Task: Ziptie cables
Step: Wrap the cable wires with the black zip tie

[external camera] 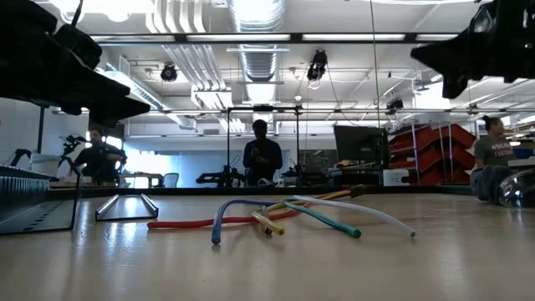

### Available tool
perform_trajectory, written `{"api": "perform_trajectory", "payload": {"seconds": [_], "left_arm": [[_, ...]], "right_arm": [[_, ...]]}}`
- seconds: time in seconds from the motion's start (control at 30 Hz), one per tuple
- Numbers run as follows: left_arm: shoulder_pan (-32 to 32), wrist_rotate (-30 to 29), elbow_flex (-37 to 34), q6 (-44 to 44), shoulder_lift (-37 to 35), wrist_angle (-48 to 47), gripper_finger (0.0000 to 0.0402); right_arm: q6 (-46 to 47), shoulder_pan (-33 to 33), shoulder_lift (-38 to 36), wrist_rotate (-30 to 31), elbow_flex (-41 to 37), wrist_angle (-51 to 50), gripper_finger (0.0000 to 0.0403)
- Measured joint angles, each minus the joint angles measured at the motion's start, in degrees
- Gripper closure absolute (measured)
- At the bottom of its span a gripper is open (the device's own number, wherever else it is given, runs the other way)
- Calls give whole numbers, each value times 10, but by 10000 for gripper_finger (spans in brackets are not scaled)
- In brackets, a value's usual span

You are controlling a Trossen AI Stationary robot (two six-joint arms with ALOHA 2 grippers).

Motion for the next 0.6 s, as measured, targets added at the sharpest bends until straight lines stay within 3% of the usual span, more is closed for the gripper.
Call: {"api": "perform_trajectory", "payload": {"seconds": [0.2,0.43,0.6], "left_arm": [[0,0,0,0,0,0,90],[0,0,0,0,0,0,90],[0,0,0,0,0,0,90]], "right_arm": [[37,0,0,0,1,108,400],[-7,0,5,0,1,108,400],[18,0,35,0,1,92,400]]}}
